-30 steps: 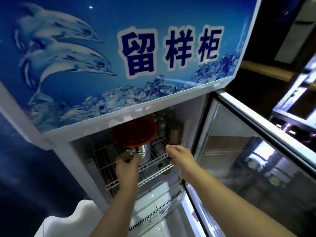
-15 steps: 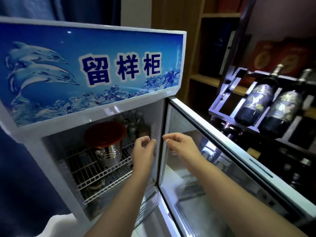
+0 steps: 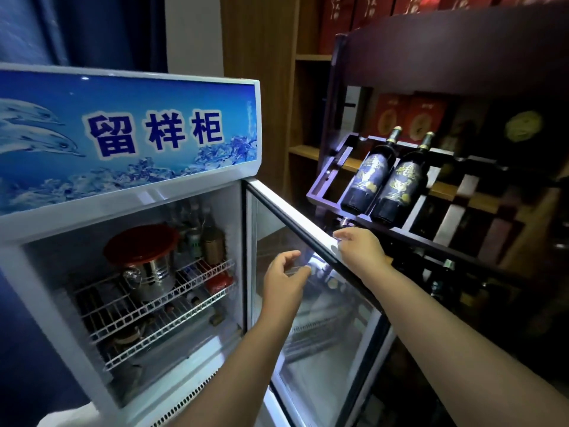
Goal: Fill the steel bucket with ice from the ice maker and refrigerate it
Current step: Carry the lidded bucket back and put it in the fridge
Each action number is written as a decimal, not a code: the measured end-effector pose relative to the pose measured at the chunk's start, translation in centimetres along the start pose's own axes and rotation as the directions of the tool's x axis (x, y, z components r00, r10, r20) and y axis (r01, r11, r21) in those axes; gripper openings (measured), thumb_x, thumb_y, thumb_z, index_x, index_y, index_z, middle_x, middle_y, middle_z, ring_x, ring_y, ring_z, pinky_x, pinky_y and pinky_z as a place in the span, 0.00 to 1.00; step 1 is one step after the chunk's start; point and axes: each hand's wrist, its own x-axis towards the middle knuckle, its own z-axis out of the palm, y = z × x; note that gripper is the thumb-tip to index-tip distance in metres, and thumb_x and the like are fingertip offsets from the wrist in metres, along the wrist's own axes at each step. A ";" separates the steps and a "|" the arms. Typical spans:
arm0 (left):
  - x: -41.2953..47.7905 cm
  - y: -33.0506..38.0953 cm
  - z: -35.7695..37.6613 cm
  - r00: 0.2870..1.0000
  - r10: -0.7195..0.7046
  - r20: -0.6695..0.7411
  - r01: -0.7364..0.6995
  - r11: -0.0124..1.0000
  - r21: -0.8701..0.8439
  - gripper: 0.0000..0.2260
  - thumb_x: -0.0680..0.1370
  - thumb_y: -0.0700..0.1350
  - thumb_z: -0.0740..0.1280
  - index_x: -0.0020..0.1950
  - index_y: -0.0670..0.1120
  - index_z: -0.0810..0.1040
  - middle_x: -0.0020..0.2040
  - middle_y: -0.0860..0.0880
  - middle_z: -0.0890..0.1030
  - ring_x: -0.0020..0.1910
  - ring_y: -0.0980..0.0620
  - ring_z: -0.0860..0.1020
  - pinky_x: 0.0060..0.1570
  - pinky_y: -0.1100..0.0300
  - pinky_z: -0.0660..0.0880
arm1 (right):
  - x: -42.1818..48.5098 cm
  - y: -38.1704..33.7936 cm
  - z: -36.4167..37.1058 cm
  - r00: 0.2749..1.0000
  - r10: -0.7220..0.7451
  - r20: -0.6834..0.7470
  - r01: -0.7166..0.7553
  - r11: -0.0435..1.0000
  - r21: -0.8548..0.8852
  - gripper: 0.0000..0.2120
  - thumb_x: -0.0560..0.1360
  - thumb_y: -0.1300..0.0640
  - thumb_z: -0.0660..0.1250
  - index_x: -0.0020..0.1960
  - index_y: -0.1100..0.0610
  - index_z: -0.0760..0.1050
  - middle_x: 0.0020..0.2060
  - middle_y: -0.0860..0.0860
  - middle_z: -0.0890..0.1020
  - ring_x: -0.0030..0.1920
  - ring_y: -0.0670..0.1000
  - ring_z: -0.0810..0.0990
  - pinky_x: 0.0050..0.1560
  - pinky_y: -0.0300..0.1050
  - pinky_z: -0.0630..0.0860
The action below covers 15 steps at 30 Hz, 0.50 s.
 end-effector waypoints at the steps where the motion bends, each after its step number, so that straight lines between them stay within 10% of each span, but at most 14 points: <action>1: -0.5 0.1 0.3 1.000 0.009 0.009 -0.009 1.000 0.005 0.10 0.74 0.39 0.69 0.52 0.51 0.76 0.53 0.51 0.78 0.54 0.51 0.76 0.57 0.52 0.75 | -0.1 0.6 -0.3 1.000 0.022 -0.004 -0.022 1.000 -0.016 0.10 0.74 0.64 0.62 0.52 0.63 0.79 0.51 0.59 0.83 0.49 0.57 0.82 0.42 0.44 0.78; 6: -3.1 0.5 0.6 0.999 0.029 0.035 -0.029 1.000 0.006 0.09 0.75 0.40 0.69 0.49 0.54 0.76 0.53 0.51 0.79 0.54 0.53 0.76 0.55 0.55 0.75 | -1.3 1.6 -1.0 0.999 0.035 0.023 -0.034 0.999 -0.016 0.13 0.76 0.64 0.61 0.56 0.58 0.80 0.55 0.56 0.82 0.51 0.56 0.80 0.43 0.42 0.77; 10: -4.6 0.7 -0.6 0.999 0.018 0.035 -0.018 1.000 -0.010 0.09 0.75 0.39 0.68 0.47 0.55 0.77 0.50 0.54 0.80 0.50 0.58 0.77 0.45 0.70 0.72 | -1.9 1.4 -0.7 0.996 -0.010 0.090 0.014 0.999 -0.050 0.11 0.74 0.66 0.61 0.50 0.62 0.81 0.55 0.61 0.81 0.53 0.63 0.79 0.56 0.59 0.76; 15: -5.9 0.7 -2.6 1.000 -0.003 -0.004 0.003 1.000 0.005 0.10 0.75 0.38 0.68 0.52 0.51 0.79 0.50 0.53 0.80 0.50 0.60 0.77 0.46 0.68 0.72 | -3.1 0.5 0.3 0.986 -0.044 0.162 0.072 0.983 -0.170 0.20 0.70 0.67 0.61 0.54 0.50 0.82 0.59 0.50 0.80 0.56 0.55 0.78 0.55 0.50 0.76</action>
